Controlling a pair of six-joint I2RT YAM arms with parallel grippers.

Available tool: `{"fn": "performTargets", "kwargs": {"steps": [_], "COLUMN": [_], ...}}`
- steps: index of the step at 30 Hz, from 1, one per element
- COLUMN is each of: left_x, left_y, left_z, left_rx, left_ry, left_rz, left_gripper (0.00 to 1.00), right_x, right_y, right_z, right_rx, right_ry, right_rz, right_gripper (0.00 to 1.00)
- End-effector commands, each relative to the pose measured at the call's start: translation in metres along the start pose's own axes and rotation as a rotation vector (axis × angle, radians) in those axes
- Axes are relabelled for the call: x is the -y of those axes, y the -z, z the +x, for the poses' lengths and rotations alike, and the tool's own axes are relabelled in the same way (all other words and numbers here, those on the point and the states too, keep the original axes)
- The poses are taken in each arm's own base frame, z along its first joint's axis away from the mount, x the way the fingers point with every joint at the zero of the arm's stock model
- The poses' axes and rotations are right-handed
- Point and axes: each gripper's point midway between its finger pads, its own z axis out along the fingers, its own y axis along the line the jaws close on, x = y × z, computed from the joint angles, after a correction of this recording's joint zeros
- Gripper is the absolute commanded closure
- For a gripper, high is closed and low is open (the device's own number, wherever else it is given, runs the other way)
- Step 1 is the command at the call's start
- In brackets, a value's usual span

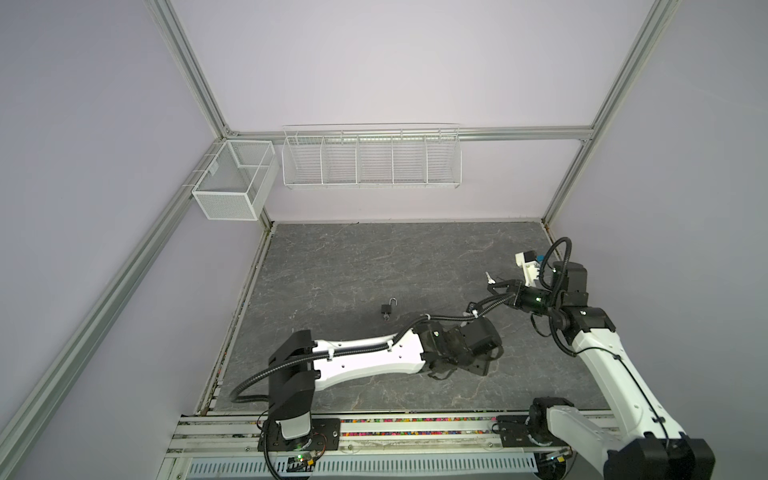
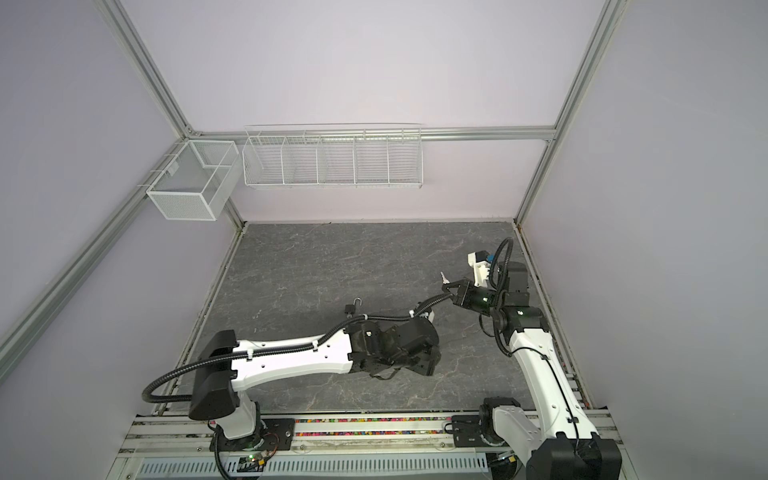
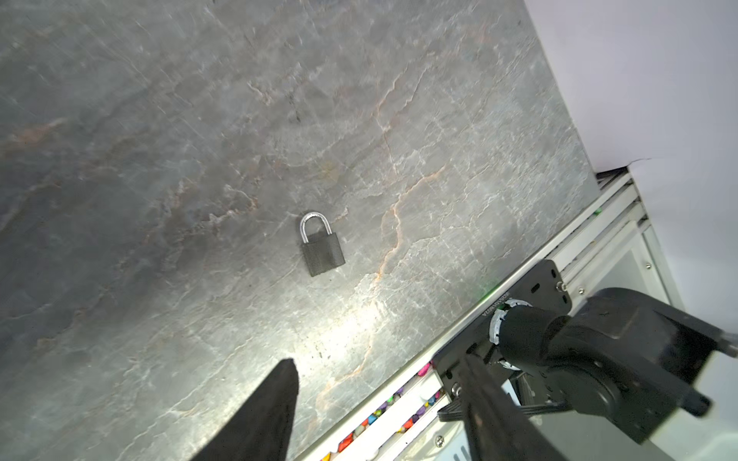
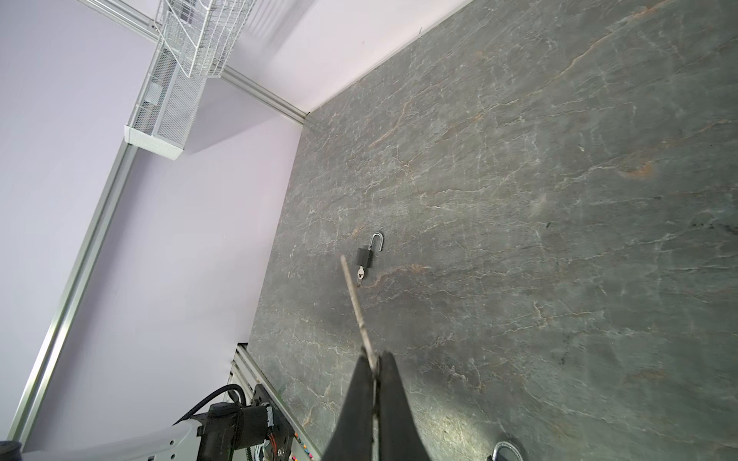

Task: Unlock with the key
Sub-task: 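Lower the left gripper onto the small padlock while the right gripper draws back, then close the left gripper around the small closed padlock's body and lift it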

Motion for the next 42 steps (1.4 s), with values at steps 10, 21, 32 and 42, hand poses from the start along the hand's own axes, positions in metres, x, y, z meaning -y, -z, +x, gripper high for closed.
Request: {"fn": "performTargets", "kwargs": {"steps": [10,21,32,42], "left_x": [-0.028,-0.054,-0.058,-0.057], "left_y": [-0.071,-0.100,-0.124,-0.142], "left_z": [0.038,0.036,0.028,0.029], "left_rx": [-0.182,-0.259,-0.299,-0.343], "left_ry": [-0.071,-0.019,0.072,0.101], "left_rz": [-0.326,-0.435,-0.369,-0.351], "left_gripper": [0.34,0.36,0.41,0.46], "right_x": [0.034,0.044,0.041,0.042], "right_y": [-0.008,-0.006,0.004,0.005], "right_z": [0.003,-0.008,-0.021,-0.022], "right_rx": [-0.001,0.025,0.062,0.057], "right_ry": [-0.044,-0.086,-0.081,-0.098], "right_rz": [0.063,0.053,0.063,0.058], "right_gripper": [0.94,0.94,0.94,0.94]}}
